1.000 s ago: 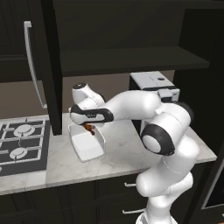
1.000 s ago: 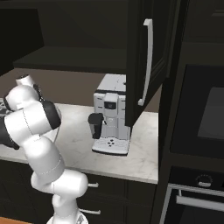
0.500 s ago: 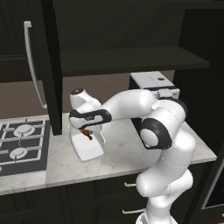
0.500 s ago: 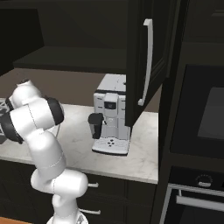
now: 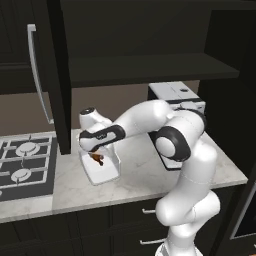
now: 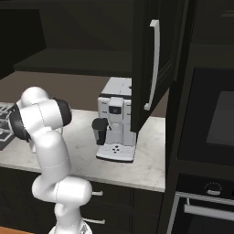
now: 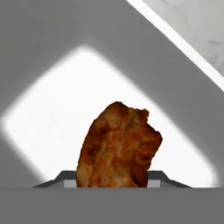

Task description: Retrieve the tupperware from the cabinet, then place the raw meat into the tupperware to avoid contamination.

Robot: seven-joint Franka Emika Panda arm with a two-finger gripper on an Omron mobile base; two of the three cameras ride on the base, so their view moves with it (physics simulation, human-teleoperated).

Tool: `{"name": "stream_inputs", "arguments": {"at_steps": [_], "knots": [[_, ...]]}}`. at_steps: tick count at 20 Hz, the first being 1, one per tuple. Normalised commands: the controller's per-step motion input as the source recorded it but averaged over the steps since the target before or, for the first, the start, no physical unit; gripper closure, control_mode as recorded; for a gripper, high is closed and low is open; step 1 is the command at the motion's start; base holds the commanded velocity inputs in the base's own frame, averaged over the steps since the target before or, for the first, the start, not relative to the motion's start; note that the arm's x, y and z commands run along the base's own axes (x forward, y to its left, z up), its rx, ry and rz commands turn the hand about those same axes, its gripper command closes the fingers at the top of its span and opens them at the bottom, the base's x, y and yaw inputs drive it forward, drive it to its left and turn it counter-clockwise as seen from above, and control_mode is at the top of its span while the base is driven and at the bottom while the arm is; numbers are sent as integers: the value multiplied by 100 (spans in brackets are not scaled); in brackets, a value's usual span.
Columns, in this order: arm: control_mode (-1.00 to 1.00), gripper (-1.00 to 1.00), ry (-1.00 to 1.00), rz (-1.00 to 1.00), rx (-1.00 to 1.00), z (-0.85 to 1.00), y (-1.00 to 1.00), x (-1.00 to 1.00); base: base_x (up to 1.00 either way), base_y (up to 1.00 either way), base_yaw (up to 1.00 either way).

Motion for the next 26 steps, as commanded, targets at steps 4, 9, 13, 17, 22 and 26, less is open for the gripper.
{"name": "stream_inputs", "arguments": {"at_steps": [4,9,13,17,22,26], "knots": [[-100,100,9,0,-10,-51,13,24,0,0,0],[-100,100,6,0,-4,-19,20,23,0,0,0],[-100,-100,2,0,0,-2,11,2,0,0,0],[-100,-100,4,0,0,-3,0,-5,0,0,0],[-100,-100,4,0,0,-3,-11,-10,0,0,0],[-100,-100,3,0,0,-2,-14,-12,0,0,0]]}}
